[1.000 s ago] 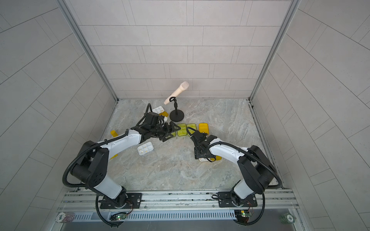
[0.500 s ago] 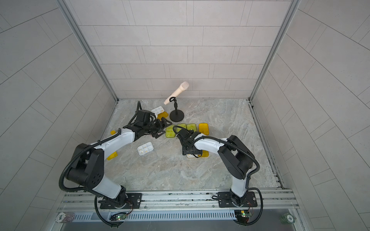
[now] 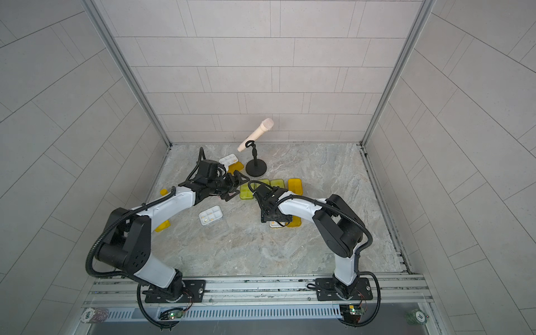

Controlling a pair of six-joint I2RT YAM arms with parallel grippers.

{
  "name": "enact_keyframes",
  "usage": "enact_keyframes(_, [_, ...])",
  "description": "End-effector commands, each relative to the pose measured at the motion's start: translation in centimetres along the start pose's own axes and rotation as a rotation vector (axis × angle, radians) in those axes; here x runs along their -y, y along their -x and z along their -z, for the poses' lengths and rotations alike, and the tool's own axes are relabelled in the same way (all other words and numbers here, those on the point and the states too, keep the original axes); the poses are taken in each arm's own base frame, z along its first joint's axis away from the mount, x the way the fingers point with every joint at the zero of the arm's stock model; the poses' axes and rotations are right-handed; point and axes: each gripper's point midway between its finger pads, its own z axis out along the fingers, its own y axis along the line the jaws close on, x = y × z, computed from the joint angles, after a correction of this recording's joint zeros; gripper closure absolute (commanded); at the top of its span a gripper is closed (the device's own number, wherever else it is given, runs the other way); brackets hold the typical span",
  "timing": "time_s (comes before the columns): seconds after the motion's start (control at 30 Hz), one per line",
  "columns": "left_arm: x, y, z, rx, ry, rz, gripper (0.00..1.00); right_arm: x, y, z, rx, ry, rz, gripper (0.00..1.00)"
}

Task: Close pillboxes
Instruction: Move the pillbox to the center of the board.

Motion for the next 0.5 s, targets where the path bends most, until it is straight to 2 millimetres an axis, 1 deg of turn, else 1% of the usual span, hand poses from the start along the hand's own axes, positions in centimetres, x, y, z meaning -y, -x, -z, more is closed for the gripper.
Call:
enact_keyframes(0.0, [0.6,-0.4,0.0,-0.008,-0.030,-0.005,0.08,1.0,0.3,2.6,0.030,-0.011,0.018,0.11])
enact_keyframes(0.1, [0.6,-1.0,-0.4,-0.026,-0.027,-0.008,0.08,2.5,0.2,3.6,0.037,0.005,0.056,0.11])
enact_keyframes(0.17, [0.7,-1.7,-0.9,-0.046,-0.027,-0.014,0.08,4.2,0.1,4.0,0.040,0.014,0.070,0.10])
enact_keyframes(0.2, [0.7,-2.2,-1.2,-0.062,-0.025,-0.019,0.08,5.4,-0.1,4.0,0.029,0.023,0.067,0.09])
enact_keyframes(0.3, [0.7,-3.9,-2.4,-0.107,-0.016,-0.035,0.08,7.7,-1.1,3.5,-0.033,0.083,0.026,0.07])
enact_keyframes(0.37, [0.4,-5.3,-3.4,-0.146,-0.001,-0.041,0.08,8.7,-1.8,2.9,-0.062,0.120,0.006,0.06])
enact_keyframes(0.47, [0.2,-7.2,-4.8,-0.206,0.012,-0.051,0.08,8.8,-2.4,2.4,-0.097,0.209,-0.015,0.04])
